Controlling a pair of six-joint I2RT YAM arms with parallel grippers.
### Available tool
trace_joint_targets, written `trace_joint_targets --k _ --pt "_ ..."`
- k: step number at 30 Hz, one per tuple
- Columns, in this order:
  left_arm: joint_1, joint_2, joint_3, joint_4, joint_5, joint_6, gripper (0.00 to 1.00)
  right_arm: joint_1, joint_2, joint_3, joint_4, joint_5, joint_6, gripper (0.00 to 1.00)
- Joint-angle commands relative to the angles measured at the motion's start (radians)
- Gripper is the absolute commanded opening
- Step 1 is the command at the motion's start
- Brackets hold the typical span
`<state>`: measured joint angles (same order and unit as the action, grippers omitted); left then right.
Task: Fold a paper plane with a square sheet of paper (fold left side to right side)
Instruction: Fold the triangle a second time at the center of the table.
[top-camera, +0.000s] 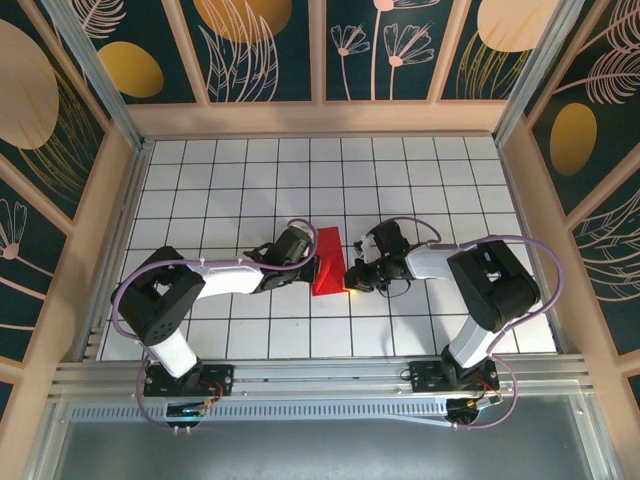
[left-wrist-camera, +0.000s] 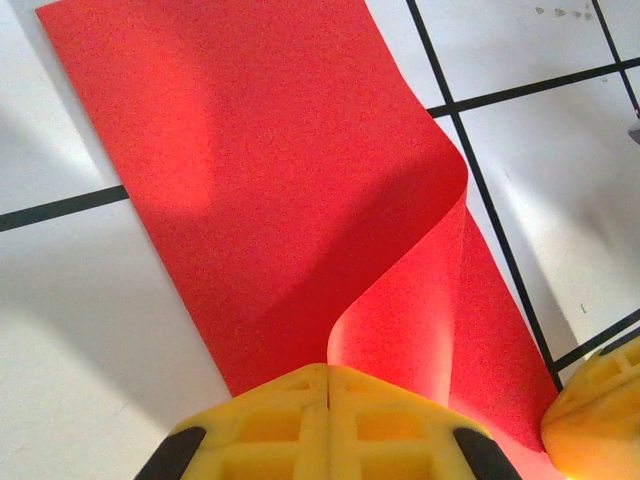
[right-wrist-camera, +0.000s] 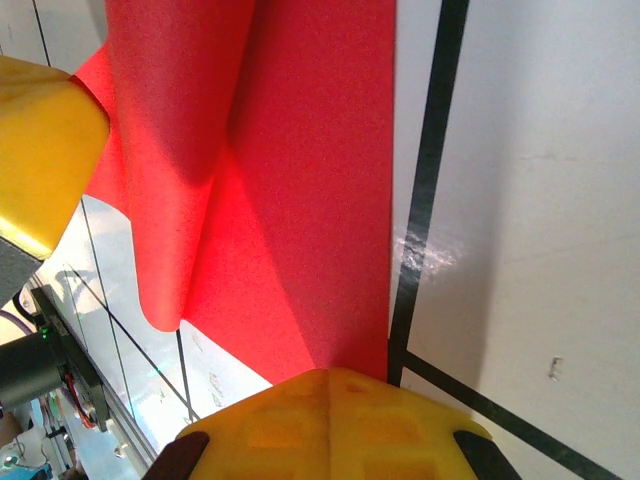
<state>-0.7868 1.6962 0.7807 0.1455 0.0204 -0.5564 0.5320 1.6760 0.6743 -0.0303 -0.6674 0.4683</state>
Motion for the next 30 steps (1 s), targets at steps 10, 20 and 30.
trace_joint_targets --k 10,20,30 --pt "0.010 0.050 0.054 -0.019 -0.009 0.034 0.00 0.008 0.040 -0.006 -0.059 0.052 -0.028 0.00" --pt "0.010 0.062 0.064 -0.028 -0.023 0.039 0.00 0.008 0.041 -0.008 -0.057 0.051 -0.026 0.00" --pt "0.010 0.072 0.061 -0.036 -0.036 0.043 0.00 0.008 0.041 -0.007 -0.053 0.051 -0.025 0.00"
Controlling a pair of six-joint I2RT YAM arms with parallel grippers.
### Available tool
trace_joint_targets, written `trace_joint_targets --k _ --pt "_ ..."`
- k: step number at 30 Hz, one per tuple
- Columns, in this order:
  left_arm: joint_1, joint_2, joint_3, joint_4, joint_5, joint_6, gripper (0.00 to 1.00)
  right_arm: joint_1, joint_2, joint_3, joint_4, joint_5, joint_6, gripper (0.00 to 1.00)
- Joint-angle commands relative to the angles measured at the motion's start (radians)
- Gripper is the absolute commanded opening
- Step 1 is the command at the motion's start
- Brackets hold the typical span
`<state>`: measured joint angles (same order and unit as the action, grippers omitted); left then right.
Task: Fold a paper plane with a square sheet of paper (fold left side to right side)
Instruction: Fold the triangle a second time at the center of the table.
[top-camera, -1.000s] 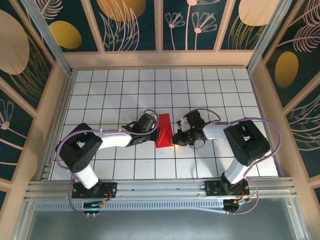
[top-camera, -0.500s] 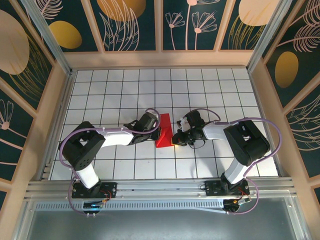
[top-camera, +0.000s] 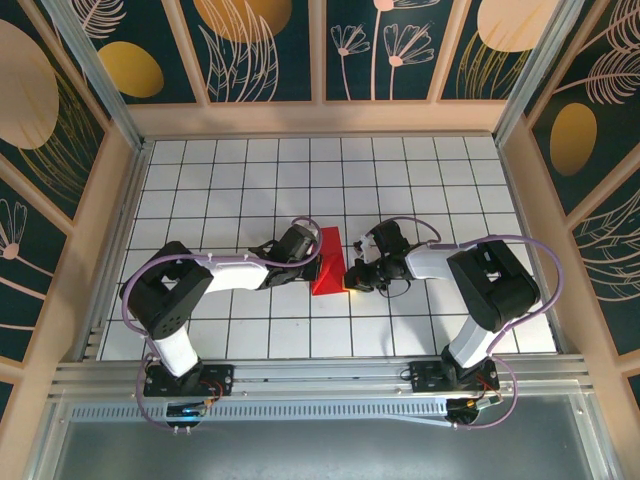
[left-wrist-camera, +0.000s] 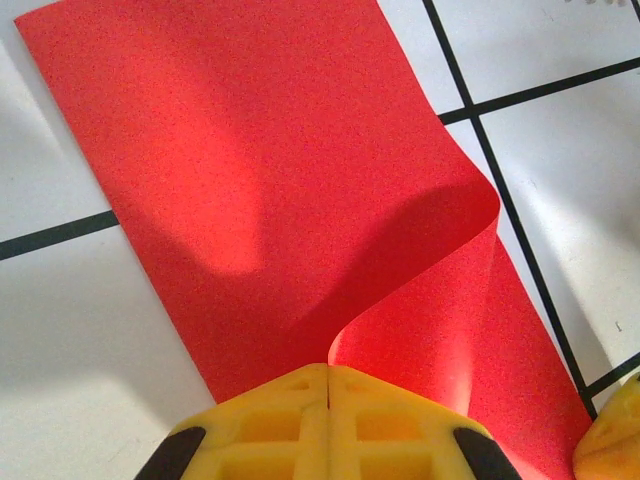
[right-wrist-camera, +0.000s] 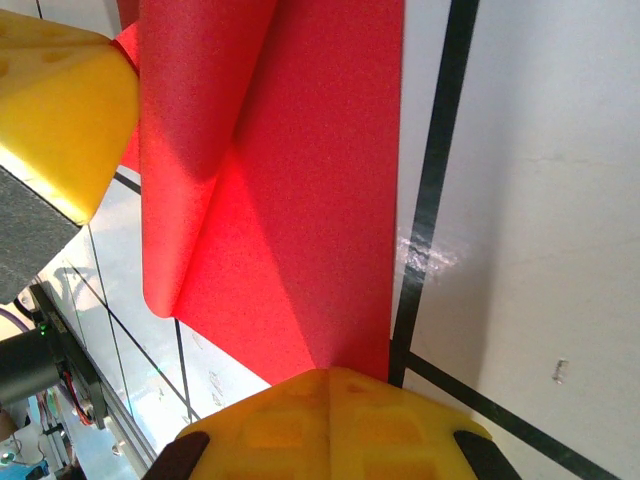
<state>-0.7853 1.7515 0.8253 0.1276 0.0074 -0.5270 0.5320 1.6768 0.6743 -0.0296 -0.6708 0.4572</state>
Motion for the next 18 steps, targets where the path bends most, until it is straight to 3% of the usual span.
trace_joint_targets --k 1,18 --pt "0.008 0.017 0.017 -0.019 -0.024 0.013 0.00 0.008 0.040 -0.008 -0.053 0.054 -0.014 0.00" --pt "0.008 0.048 0.020 0.000 -0.005 0.022 0.00 0.008 0.040 -0.003 -0.051 0.050 -0.014 0.00"
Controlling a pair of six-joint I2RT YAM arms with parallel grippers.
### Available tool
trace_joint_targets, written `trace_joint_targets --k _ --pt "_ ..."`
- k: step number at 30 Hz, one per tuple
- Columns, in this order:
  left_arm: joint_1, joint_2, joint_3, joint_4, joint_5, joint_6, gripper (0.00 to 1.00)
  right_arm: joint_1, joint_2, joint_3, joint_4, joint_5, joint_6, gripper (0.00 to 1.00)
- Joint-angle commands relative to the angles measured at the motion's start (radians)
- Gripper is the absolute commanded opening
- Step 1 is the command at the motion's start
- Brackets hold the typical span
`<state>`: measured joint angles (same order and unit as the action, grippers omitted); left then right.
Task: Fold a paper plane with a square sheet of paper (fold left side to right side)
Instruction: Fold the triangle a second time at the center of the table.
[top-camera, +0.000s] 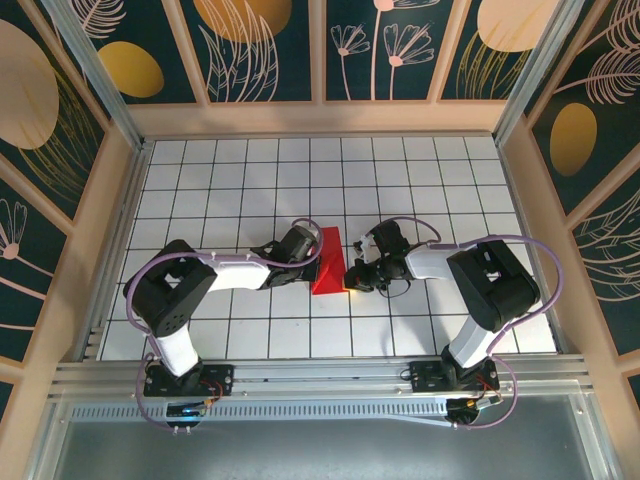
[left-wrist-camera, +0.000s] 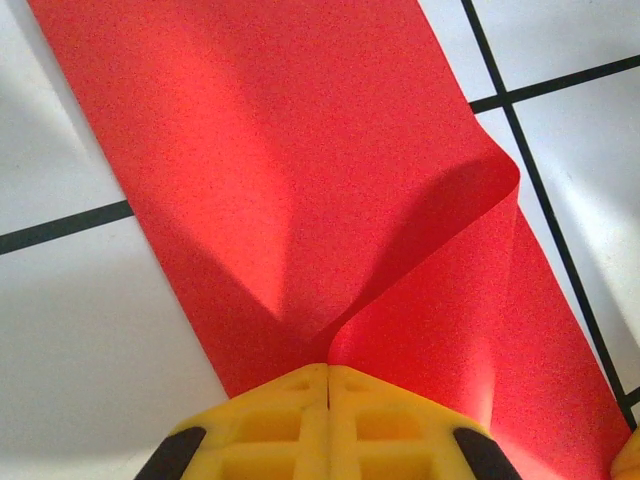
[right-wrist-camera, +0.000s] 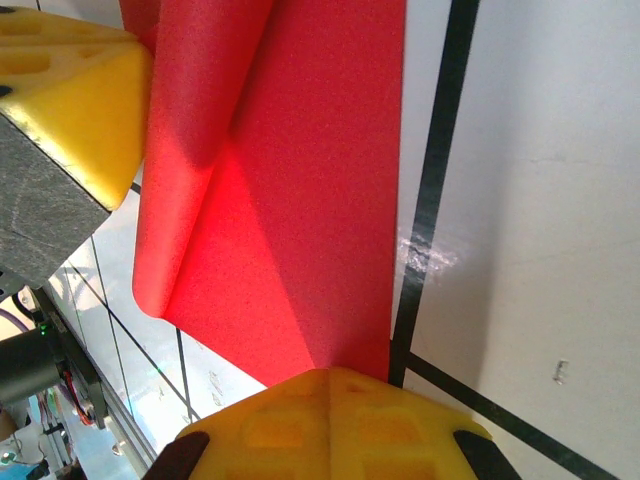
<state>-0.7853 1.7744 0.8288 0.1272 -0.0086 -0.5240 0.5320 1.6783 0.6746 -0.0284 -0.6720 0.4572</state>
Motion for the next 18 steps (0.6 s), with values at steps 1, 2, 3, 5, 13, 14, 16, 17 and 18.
trace_joint_targets --k 1,2,3,5,13,14,16,17,18 --pt "0.008 0.029 0.017 0.001 0.016 0.023 0.00 0.008 0.035 -0.002 -0.052 0.050 -0.014 0.00" --pt "0.008 0.034 0.016 0.002 0.020 0.026 0.00 0.008 0.032 0.002 -0.052 0.045 -0.015 0.00" --pt "0.008 0.040 0.015 0.002 0.025 0.028 0.00 0.009 0.025 0.006 -0.052 0.043 -0.015 0.00" --pt "0.008 0.050 0.014 0.000 0.036 0.031 0.00 0.008 0.002 0.018 -0.054 0.034 -0.014 0.00" --pt "0.008 0.064 0.016 -0.005 0.048 0.033 0.00 -0.026 -0.115 0.048 -0.023 -0.028 0.025 0.00" --pt "0.008 0.065 0.017 -0.005 0.048 0.033 0.00 -0.026 -0.117 0.050 -0.004 -0.037 0.039 0.00" --pt "0.008 0.064 0.016 -0.005 0.047 0.033 0.00 -0.027 -0.105 0.055 0.051 -0.047 0.077 0.00" --pt "0.008 0.065 0.017 -0.005 0.048 0.033 0.00 -0.027 -0.094 0.057 0.075 -0.050 0.095 0.00" --pt "0.008 0.065 0.017 -0.006 0.048 0.033 0.00 -0.027 -0.082 0.065 0.099 -0.049 0.113 0.00"
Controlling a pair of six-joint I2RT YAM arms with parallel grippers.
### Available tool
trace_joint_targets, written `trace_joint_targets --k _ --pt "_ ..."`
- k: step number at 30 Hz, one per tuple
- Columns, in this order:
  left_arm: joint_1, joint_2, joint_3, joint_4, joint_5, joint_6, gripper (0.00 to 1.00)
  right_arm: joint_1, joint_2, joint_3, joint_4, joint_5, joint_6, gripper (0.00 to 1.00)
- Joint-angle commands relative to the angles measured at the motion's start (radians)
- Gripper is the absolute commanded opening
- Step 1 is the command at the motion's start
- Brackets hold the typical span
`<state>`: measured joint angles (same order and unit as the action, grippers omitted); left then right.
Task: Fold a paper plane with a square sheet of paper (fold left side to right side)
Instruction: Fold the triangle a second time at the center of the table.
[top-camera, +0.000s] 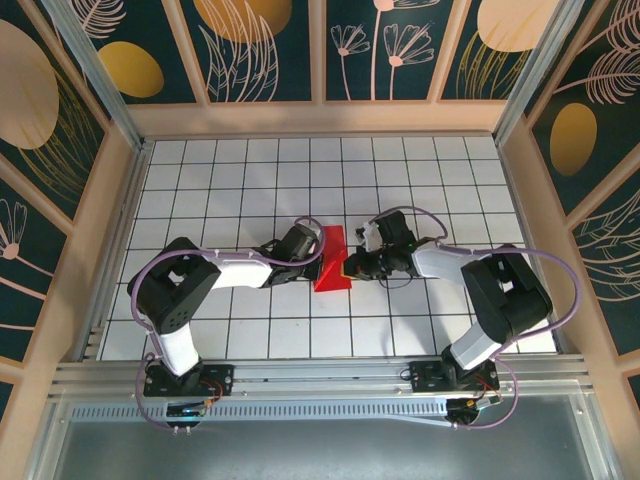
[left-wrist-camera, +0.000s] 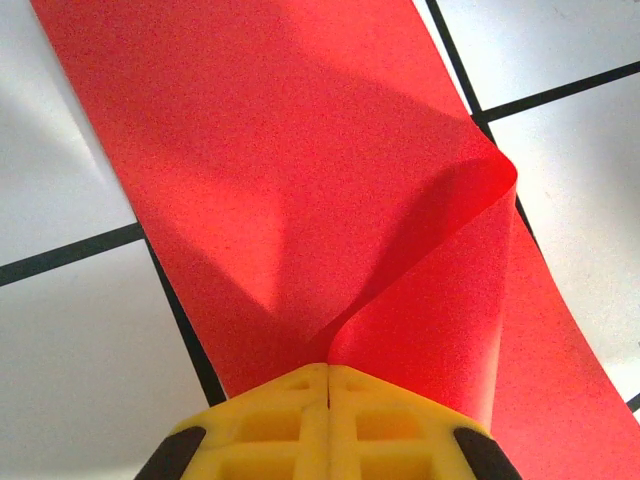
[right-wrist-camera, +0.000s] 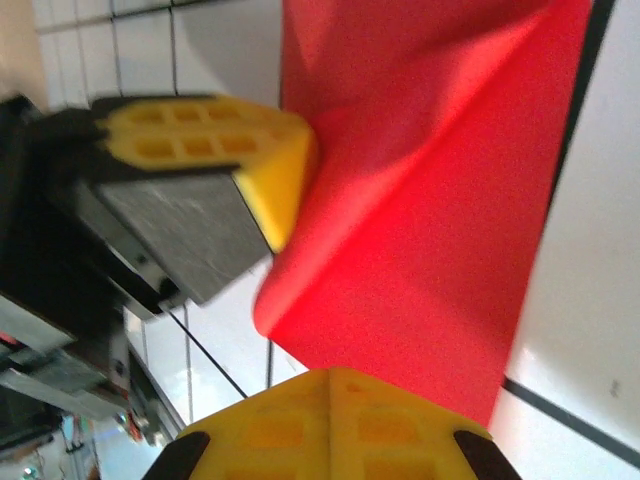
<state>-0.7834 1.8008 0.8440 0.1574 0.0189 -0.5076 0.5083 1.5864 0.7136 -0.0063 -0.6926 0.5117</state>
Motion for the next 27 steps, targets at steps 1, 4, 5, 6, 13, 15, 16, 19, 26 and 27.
trace_joint_targets --k 1,4,5,6,13,15,16,19,26,27 --pt "0.006 0.038 0.002 -0.035 0.021 0.017 0.00 -0.004 0.022 0.035 0.096 -0.025 0.072 0.00" --pt "0.006 0.038 0.000 -0.035 0.022 0.015 0.00 0.002 0.060 0.065 0.141 -0.019 0.100 0.00" --pt "0.006 0.038 0.000 -0.035 0.023 0.015 0.00 0.006 0.072 0.077 0.143 -0.018 0.102 0.00" --pt "0.006 0.038 -0.001 -0.035 0.023 0.015 0.00 0.011 0.089 0.091 0.141 -0.013 0.100 0.00" --pt "0.006 0.037 0.000 -0.035 0.021 0.014 0.00 0.030 0.164 0.138 0.119 0.008 0.085 0.00" --pt "0.007 0.038 -0.001 -0.035 0.020 0.013 0.00 0.033 0.174 0.139 0.118 0.011 0.082 0.00" --pt "0.006 0.039 0.001 -0.035 0.022 0.016 0.00 0.033 0.180 0.139 0.120 0.010 0.082 0.00" --pt "0.006 0.043 0.004 -0.035 0.026 0.015 0.00 0.033 0.191 0.141 0.118 0.020 0.080 0.00" --pt "0.007 0.038 0.004 -0.032 0.026 0.015 0.00 0.033 0.209 0.142 0.080 0.051 0.057 0.00" --pt "0.007 0.037 0.004 -0.031 0.028 0.015 0.00 0.033 0.210 0.142 0.076 0.054 0.054 0.00"
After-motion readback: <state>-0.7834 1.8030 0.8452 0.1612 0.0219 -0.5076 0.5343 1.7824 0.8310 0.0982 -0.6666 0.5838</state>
